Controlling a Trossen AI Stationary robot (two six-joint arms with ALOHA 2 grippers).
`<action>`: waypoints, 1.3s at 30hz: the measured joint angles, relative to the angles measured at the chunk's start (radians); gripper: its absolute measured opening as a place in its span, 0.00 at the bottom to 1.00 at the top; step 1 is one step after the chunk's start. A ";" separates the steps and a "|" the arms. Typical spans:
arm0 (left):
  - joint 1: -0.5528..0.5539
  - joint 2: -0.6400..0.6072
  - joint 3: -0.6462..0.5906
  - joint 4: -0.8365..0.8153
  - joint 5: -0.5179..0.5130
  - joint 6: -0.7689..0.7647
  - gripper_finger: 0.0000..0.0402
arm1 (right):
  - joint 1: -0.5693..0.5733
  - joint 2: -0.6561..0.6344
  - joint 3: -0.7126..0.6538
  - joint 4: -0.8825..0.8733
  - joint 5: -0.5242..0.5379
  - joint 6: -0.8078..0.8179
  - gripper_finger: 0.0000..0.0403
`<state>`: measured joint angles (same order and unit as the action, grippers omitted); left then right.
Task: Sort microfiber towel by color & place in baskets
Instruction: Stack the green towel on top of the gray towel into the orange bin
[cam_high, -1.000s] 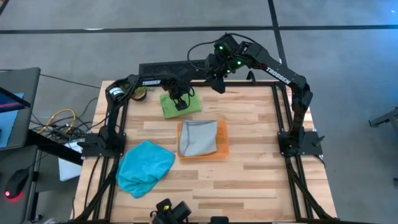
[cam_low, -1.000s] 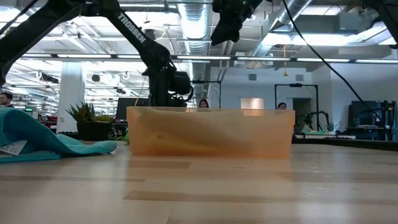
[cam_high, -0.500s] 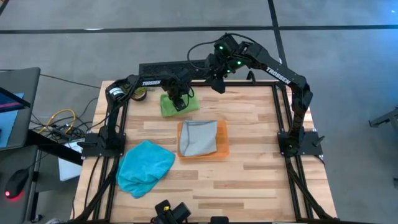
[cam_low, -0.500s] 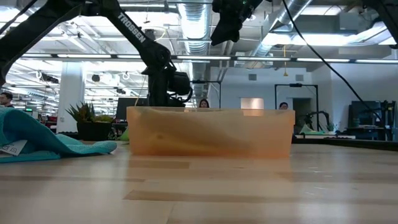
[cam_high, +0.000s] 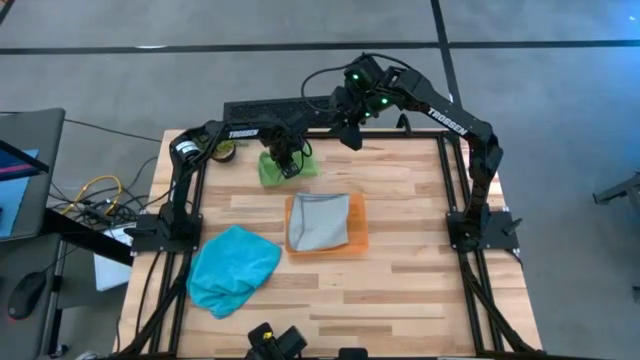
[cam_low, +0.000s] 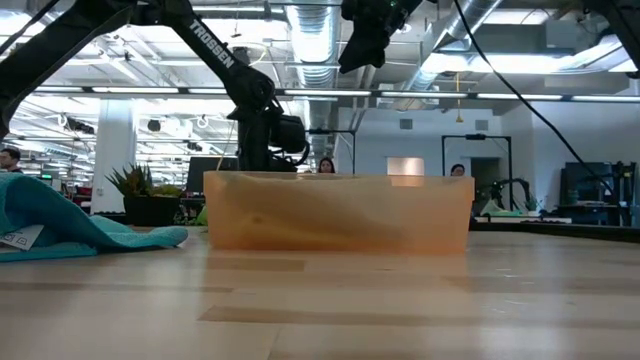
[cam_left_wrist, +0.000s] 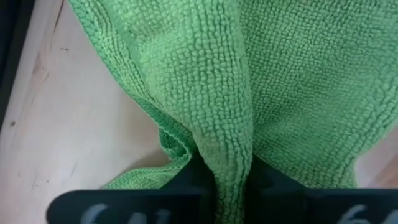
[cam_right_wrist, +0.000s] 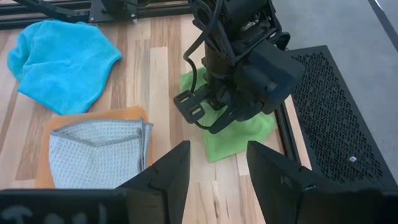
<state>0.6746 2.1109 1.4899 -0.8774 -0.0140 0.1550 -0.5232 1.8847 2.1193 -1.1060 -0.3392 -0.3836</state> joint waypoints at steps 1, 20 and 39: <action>0.000 0.000 0.000 0.000 0.002 -0.001 0.03 | 0.000 0.000 0.000 0.000 0.000 0.000 0.45; 0.000 0.009 0.268 -0.196 0.031 0.038 0.01 | 0.001 0.000 0.000 0.035 0.000 0.012 0.45; -0.001 0.005 0.487 -0.393 0.020 0.090 0.01 | -0.022 -0.099 0.000 -0.076 0.005 -0.015 0.45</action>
<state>0.6739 2.1159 1.9768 -1.2704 0.0060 0.2455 -0.5452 1.7858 2.1192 -1.1818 -0.3341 -0.3989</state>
